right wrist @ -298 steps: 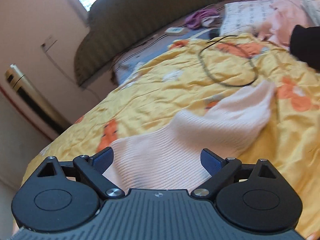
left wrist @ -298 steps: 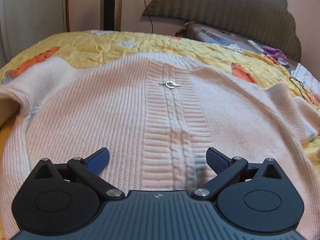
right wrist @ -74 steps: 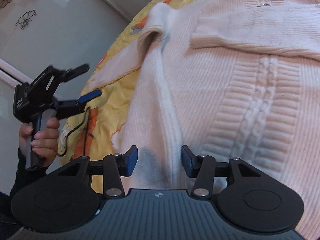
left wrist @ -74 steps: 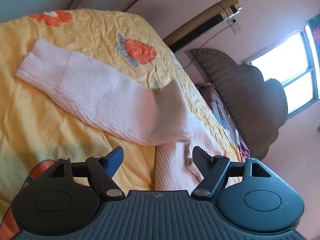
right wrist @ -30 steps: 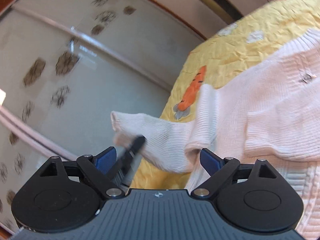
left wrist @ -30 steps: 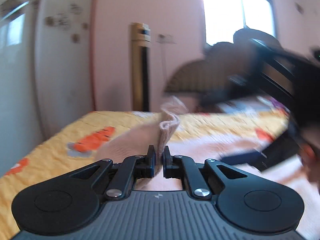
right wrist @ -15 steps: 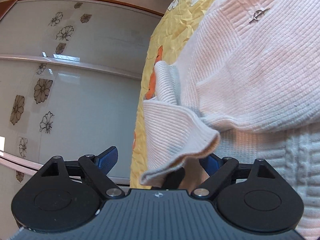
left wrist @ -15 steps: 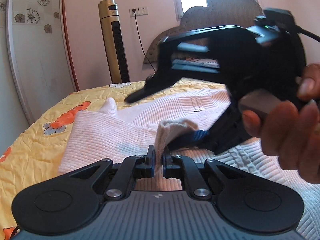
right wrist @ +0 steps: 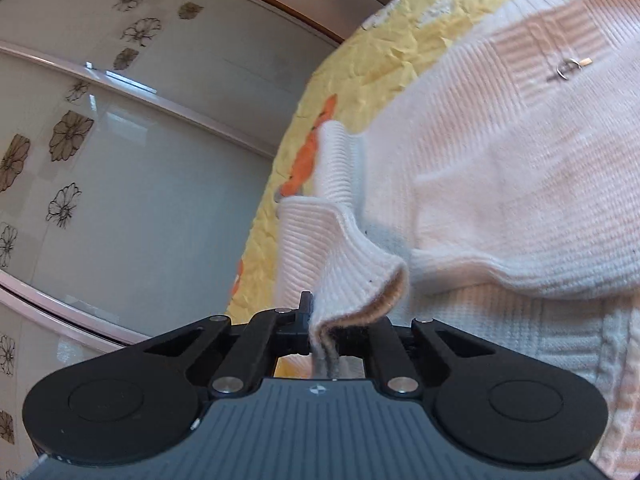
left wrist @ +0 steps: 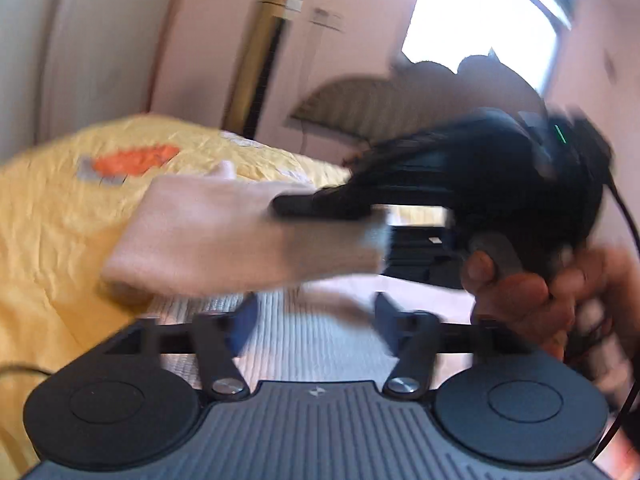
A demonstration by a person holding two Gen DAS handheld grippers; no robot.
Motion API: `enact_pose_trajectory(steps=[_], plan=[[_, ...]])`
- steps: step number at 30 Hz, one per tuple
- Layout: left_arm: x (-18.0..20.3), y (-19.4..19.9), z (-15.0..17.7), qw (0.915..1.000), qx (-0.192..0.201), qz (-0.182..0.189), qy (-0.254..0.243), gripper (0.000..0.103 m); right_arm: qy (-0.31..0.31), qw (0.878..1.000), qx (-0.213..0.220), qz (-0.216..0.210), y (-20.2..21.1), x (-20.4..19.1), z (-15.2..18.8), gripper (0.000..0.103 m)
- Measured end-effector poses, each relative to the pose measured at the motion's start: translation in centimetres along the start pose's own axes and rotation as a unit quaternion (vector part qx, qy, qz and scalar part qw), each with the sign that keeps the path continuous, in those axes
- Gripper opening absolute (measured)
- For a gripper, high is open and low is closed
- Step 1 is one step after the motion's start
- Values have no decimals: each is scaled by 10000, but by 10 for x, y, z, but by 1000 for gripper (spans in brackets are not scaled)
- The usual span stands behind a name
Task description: Fold small clothes
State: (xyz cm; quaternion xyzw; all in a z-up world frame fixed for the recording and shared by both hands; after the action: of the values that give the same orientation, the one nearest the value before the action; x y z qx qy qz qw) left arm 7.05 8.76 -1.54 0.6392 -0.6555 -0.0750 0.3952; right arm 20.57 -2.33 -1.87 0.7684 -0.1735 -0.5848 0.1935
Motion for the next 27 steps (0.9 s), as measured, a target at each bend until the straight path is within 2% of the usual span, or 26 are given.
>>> enact_pose_trajectory(steps=[1, 3, 4, 5, 6, 8, 10, 11, 12, 15, 17, 18, 20, 22, 25, 27], plan=[[-14, 1, -6, 9978, 135, 196, 617, 79, 80, 9999, 26, -138, 2, -9, -6, 12], [-45, -3, -17, 9805, 217, 475, 1893, 79, 223, 9991, 44, -356, 4, -30, -18, 12], [-59, -7, -21, 9667, 226, 605, 2476, 79, 351, 9984, 44, -440, 5, -43, -26, 12], [-73, -11, -23, 9485, 251, 787, 3057, 79, 479, 9975, 42, -511, 7, -55, -36, 12], [-83, -17, -25, 9334, 211, 935, 3457, 79, 599, 9966, 42, -561, 11, -63, -42, 12], [-95, -26, -27, 9108, 169, 1109, 3973, 79, 760, 9951, 54, -638, 14, -81, -56, 12], [-105, -31, -30, 8919, 299, 1260, 4333, 79, 871, 9938, 78, -687, 18, -92, -64, 12], [-109, -31, -30, 8798, 409, 1385, 4529, 79, 898, 9935, 88, -699, 19, -96, -67, 12], [-112, -31, -32, 8716, 459, 1535, 4634, 79, 931, 9931, 100, -708, 21, -99, -68, 12], [-113, -30, -30, 8551, 393, 1887, 4814, 79, 934, 9929, 174, -722, 28, -99, -70, 12], [-108, -32, -24, 8358, 265, 2040, 5091, 79, 923, 9929, 211, -724, 33, -96, -71, 12], [-106, -31, -17, 8264, 278, 1974, 5266, 79, 920, 9928, 220, -730, 35, -94, -71, 12], [-103, -31, -7, 8165, 312, 1867, 5455, 79, 912, 9927, 270, -745, 38, -94, -74, 12], [-103, -29, -4, 8117, 446, 1714, 5566, 79, 924, 9921, 346, -773, 43, -95, -77, 12], [-106, -32, -10, 8126, 592, 1561, 5584, 79, 982, 9901, 529, -846, 60, -98, -80, 12], [-107, -41, -13, 8158, 552, 1449, 5572, 79, 972, 9890, 666, -897, 74, -97, -83, 12]])
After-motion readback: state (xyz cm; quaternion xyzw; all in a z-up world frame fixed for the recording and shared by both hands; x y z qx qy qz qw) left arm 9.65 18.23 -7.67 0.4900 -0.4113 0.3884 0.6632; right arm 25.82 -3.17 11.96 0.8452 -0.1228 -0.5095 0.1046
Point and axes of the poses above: each gripper's, at about its wrist camera, not at the fingertips, and y roughly against the way its jaws point, x to its right, z to its underside, the point moved 3 cm from there along -y, roughly the way its jaws point, and after that the axes turned 13 degrees about -x, right-handed, at the moved point
